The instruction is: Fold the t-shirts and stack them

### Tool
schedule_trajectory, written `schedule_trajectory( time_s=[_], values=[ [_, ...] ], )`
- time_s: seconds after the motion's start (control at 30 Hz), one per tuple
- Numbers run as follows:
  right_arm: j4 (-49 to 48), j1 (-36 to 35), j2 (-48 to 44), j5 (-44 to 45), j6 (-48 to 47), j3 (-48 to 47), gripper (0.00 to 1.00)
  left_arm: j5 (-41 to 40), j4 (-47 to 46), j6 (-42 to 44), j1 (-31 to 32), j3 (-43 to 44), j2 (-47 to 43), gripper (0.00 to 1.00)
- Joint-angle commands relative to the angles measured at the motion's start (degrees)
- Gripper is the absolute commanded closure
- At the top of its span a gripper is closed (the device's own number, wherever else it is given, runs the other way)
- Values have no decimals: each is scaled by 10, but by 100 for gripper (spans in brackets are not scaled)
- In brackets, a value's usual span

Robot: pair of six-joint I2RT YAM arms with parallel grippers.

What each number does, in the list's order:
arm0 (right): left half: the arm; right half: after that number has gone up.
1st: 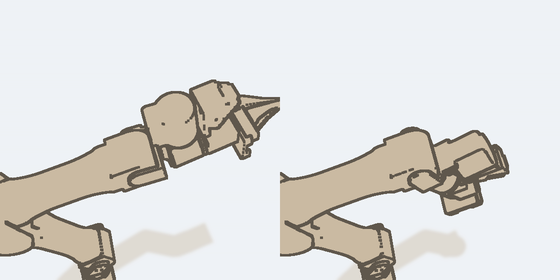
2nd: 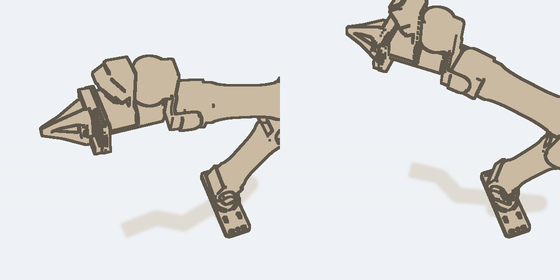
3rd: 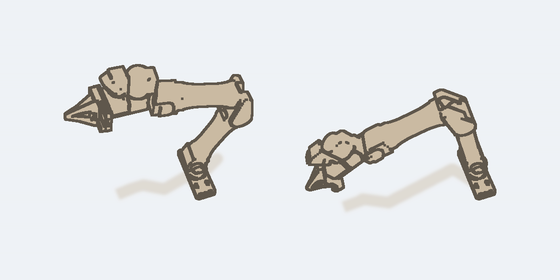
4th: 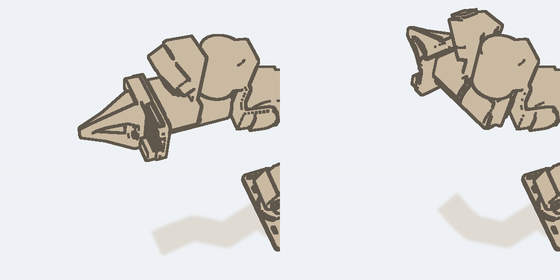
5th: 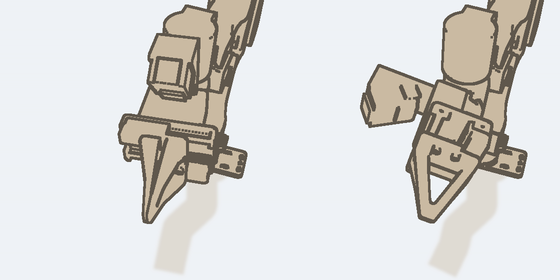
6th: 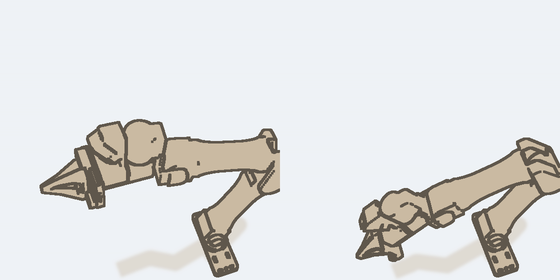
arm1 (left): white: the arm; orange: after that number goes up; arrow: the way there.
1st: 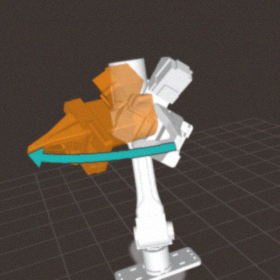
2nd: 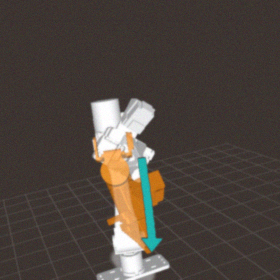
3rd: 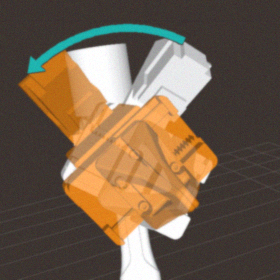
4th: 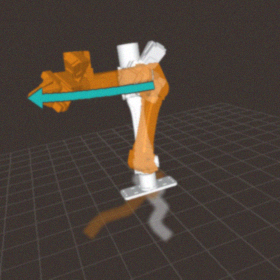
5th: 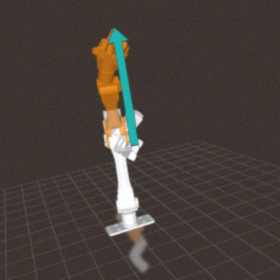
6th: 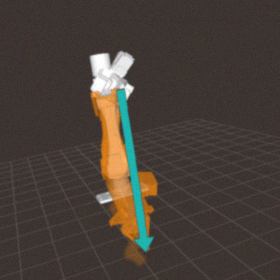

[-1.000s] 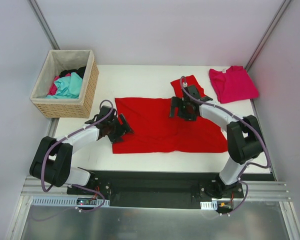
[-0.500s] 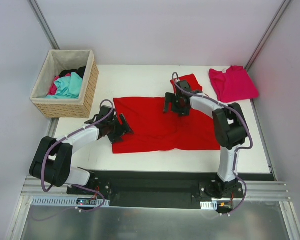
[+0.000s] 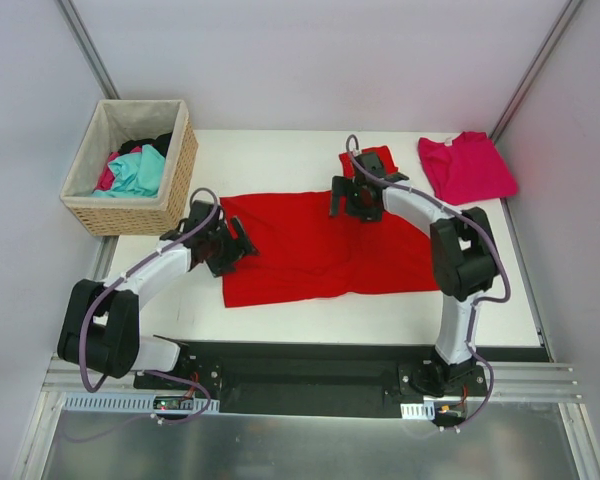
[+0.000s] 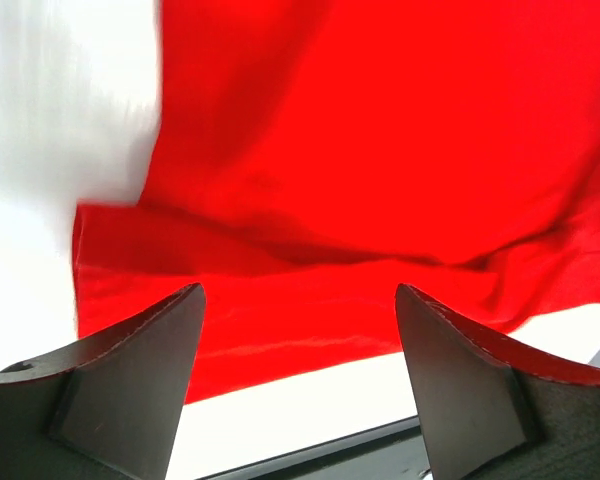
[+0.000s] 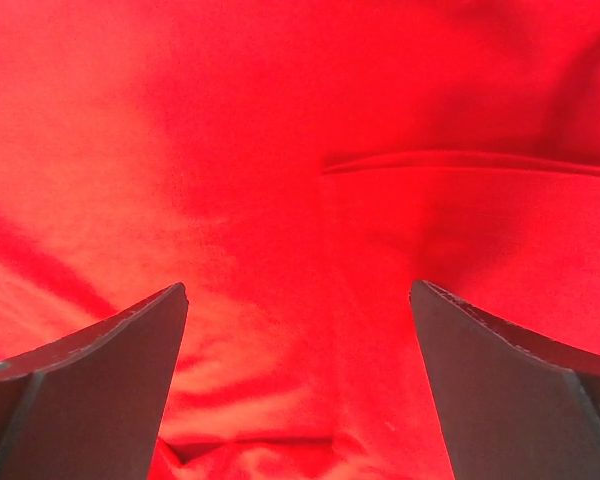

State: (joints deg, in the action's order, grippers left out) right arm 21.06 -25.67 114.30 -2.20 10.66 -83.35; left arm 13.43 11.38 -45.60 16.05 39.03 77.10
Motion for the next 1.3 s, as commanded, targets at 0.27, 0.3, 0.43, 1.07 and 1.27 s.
schedule_trajectory(
  time_s=[0.27,0.3,0.43,1.07,1.27],
  values=[
    [44,56,-101,68,-41,-44,3,5,88,57,-46,271,95,18],
    [40,61,-111,66,-36,-14,3,6,88,57,-46,281,110,18],
    [21,75,-153,75,-29,64,3,16,87,61,-44,324,185,19],
    [7,96,-201,84,-18,192,3,57,52,40,4,249,195,21],
    [-5,96,-210,72,-13,218,2,73,51,34,11,202,145,21]
  ],
)
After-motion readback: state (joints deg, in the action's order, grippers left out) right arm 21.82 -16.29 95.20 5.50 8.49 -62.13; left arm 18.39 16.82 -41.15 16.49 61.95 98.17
